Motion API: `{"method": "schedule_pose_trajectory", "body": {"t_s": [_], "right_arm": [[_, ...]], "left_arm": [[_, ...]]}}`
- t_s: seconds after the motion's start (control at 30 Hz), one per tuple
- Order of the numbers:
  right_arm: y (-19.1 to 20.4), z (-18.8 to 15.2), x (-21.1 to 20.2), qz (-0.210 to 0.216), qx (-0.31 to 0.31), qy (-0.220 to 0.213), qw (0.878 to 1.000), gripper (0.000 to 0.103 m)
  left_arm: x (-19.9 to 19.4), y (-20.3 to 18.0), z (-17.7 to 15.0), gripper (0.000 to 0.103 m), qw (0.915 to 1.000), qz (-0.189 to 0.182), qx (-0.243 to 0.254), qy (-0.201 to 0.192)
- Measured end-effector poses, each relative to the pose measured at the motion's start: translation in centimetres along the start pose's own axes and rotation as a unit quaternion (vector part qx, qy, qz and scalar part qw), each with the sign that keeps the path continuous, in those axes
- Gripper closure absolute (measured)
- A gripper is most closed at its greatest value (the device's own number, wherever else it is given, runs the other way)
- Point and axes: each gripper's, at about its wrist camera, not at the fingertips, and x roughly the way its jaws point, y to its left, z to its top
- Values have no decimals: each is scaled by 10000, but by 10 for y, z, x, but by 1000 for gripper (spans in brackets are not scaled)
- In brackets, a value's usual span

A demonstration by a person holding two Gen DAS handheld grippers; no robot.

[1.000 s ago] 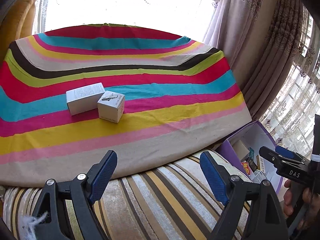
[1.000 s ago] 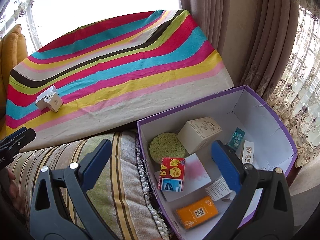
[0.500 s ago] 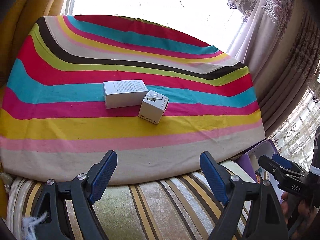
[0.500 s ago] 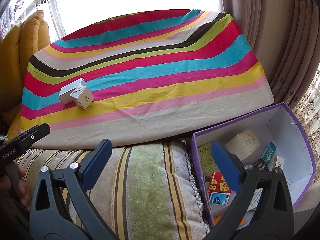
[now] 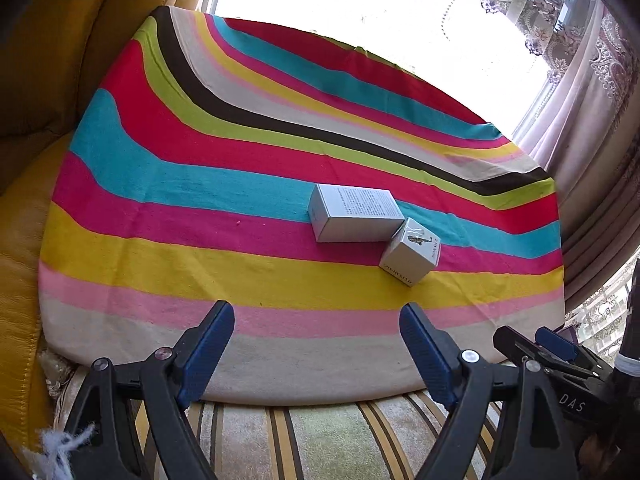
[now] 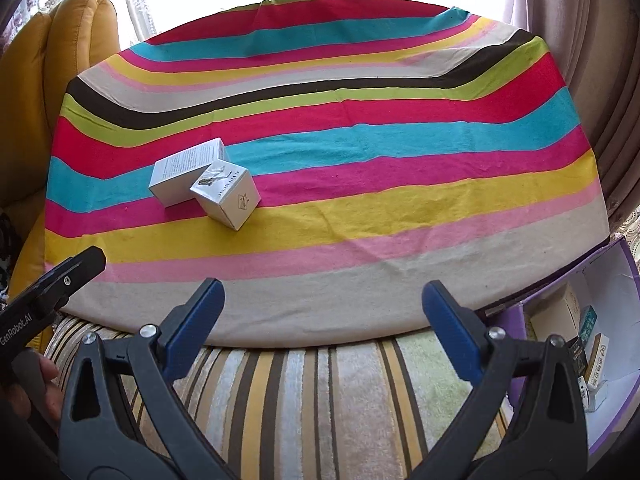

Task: Organize objects
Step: 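Move both open grippers back to the last two white boxes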

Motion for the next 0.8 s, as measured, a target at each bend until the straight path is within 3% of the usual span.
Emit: {"method": "schedule_pose_trajectory", "body": {"t_s": [0.4, 0.8], "right_arm": [[73, 27, 37, -207, 32, 157, 9997, 3], [89, 55, 74, -467, 197, 187, 9985, 12]], "left_arm": [[0, 46, 13, 17, 9980, 182, -576, -170], [7, 68, 13, 17, 9957, 197, -898, -124]]}}
